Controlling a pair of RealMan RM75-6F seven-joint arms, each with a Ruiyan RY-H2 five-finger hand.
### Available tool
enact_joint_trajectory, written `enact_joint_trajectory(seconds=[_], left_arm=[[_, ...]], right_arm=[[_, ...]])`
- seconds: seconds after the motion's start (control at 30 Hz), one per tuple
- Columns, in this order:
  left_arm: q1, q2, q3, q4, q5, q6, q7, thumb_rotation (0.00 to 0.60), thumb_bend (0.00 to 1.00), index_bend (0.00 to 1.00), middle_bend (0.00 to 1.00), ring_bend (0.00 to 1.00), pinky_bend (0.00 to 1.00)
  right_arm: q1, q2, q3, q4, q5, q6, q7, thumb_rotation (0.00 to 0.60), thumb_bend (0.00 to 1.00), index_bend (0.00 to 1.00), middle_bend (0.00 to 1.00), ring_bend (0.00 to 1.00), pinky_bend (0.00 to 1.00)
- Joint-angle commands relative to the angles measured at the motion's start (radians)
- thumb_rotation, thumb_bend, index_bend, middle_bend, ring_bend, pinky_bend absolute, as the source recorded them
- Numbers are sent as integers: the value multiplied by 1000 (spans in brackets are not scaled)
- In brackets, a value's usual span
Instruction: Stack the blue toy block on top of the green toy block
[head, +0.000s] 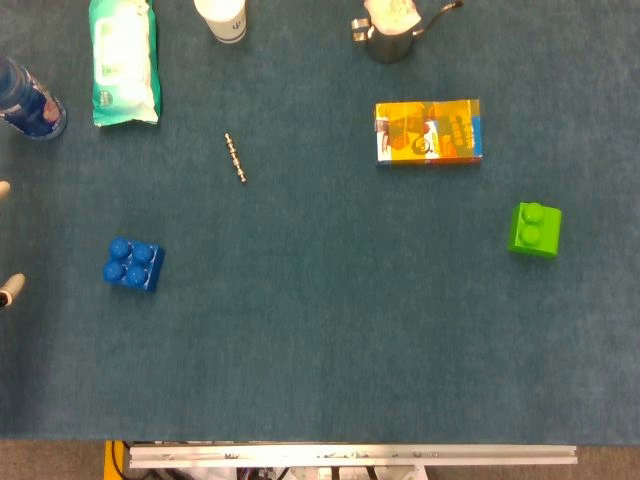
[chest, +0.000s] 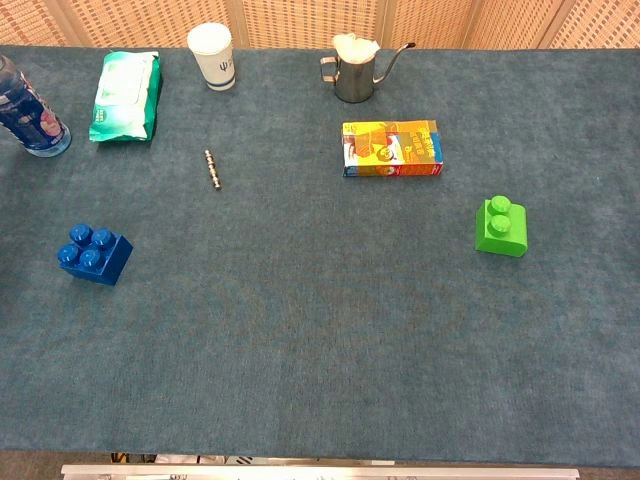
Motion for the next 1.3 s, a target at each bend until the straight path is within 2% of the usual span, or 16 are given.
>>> enact_joint_trajectory(seconds=[0.03,0.4,0.8,1.03,1.3], left_arm=[[1,-1,0,2,1,3,-1,600,149,146,139,149,109],[3,-7,-2,9,5,11,-4,600,149,146,139,149,108],[5,-7,8,6,12,4,-10,600,149,146,139,149,109],[6,-4,15,9,18,1,-23,600,149,146,139,149,108],[11,-7,21,17,21,1,-33,600,149,146,139,149,109]], right_arm=[[0,0,0,0,1,-1,0,600,160,159,279,201,186],[11,5,-2,-15,5,-24,-1,600,160,162,279,201,203],[133,-8,19,-131,89,-233,-133,600,127,172,280,214,246],[206,-66,38,-140,170,-339,-202,600,115,172,281,214,246],[273,-126,34,-135,253,-430,-279,600,107,172,281,214,246]])
